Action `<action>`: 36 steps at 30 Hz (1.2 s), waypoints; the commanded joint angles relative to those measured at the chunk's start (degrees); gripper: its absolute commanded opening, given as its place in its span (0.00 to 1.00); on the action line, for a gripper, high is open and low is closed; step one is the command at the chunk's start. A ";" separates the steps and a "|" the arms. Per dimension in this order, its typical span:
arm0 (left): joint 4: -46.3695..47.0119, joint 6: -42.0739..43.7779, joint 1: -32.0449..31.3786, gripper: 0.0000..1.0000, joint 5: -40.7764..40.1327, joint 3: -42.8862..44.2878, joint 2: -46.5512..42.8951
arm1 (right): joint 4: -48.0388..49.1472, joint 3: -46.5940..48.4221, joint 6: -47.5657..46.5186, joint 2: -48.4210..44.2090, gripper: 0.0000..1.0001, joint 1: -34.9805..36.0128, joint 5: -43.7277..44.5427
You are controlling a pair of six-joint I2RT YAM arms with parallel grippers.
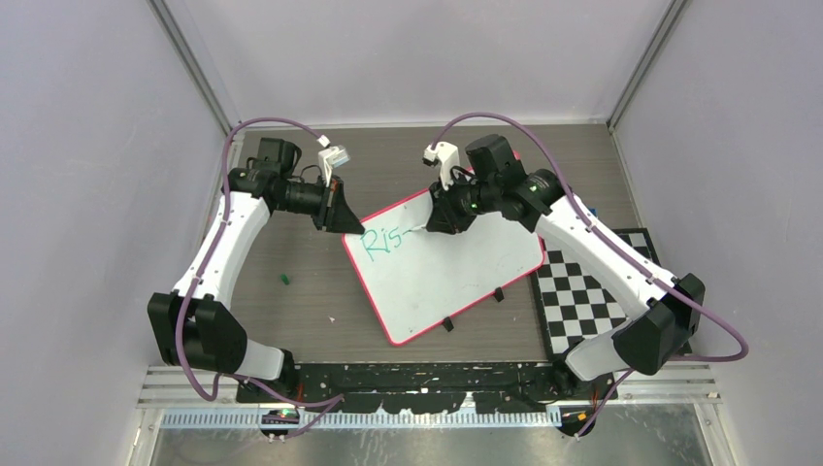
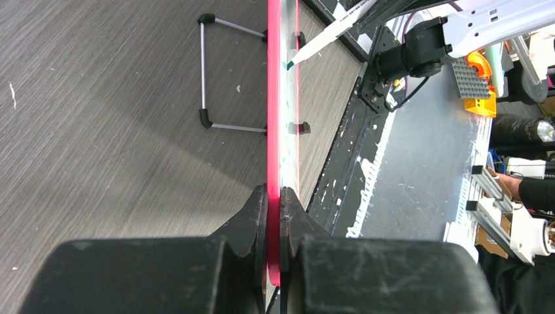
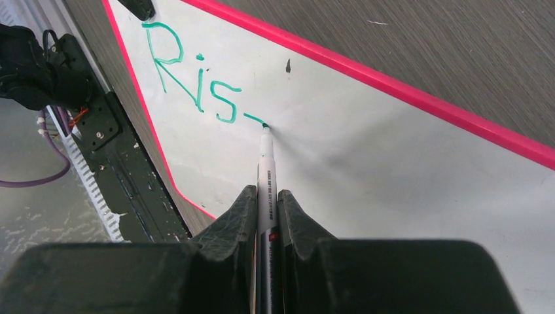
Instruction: Write a sentence on the whiteboard
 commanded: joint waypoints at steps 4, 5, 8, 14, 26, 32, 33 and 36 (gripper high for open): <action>-2.83 1.00 -1.75 0.00 1.49 -1.40 -0.02 | 1.65 4.23 -1.61 0.65 0.00 -0.69 1.95; -2.85 1.03 -1.75 0.00 1.42 -1.43 0.01 | 1.72 4.72 -1.44 0.92 0.00 -0.66 1.69; -2.82 1.05 -1.75 0.00 1.36 -1.47 -0.19 | 1.77 5.80 -1.18 1.62 0.00 -0.60 0.94; -2.82 1.02 -1.75 0.00 1.32 -1.46 -0.19 | 1.94 4.80 -0.76 2.51 0.00 0.94 -0.14; -2.86 1.14 -1.76 0.00 1.18 -1.60 -0.30 | 2.39 0.81 -1.14 1.37 0.00 2.19 0.35; -2.75 1.14 -1.75 0.00 1.14 -1.89 -0.47 | 2.10 -1.95 -1.90 -0.88 0.00 1.93 2.06; -2.73 1.13 -1.75 0.00 1.22 -1.91 -0.44 | 1.90 -1.96 -1.89 -1.08 0.00 1.77 2.12; -2.73 1.08 -1.82 0.00 1.33 -1.82 -0.33 | 1.31 -1.49 -2.03 -1.52 0.00 1.34 2.62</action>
